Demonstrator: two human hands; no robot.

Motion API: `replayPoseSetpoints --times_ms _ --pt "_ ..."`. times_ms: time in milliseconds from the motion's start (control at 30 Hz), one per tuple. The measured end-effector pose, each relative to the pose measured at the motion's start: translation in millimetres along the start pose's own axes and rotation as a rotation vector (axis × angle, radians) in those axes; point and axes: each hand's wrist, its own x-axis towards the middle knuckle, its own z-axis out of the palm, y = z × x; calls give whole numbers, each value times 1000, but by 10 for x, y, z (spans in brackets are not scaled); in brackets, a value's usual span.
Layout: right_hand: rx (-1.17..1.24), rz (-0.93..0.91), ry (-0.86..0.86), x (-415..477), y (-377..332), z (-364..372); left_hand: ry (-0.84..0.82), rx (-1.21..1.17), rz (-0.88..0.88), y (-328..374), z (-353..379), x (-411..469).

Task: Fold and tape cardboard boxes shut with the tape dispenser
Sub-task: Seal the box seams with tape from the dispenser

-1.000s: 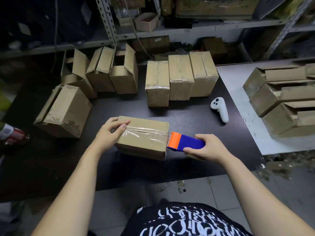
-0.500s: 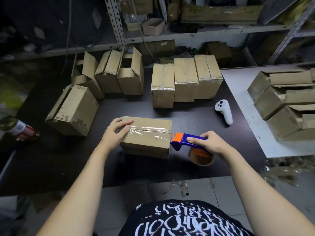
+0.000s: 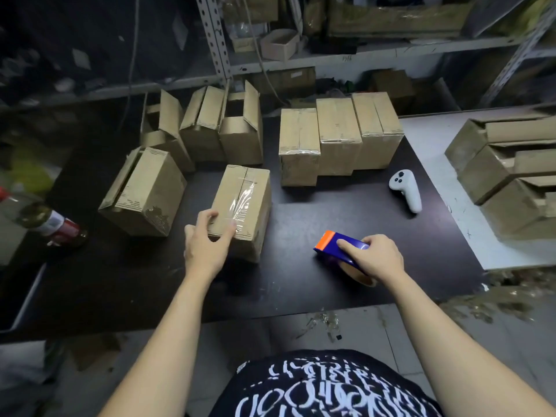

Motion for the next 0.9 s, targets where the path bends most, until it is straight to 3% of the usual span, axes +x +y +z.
replayPoseSetpoints --times_ms 200,367,467,600,733,900 --pt "43 138 76 -138 -112 -62 -208 301 148 21 -64 38" --pt "195 99 185 -278 -404 -190 -335 333 185 66 -31 15" --pt "285 10 229 -386 -628 -252 -324 391 190 127 39 -72" --pt "452 -84 134 -499 -707 -98 -206 589 314 128 20 -61" --pt "506 -132 46 -642 -712 41 -195 505 535 73 -4 -2" --pt "460 -162 2 -787 -720 124 -220 495 546 2 -13 55"
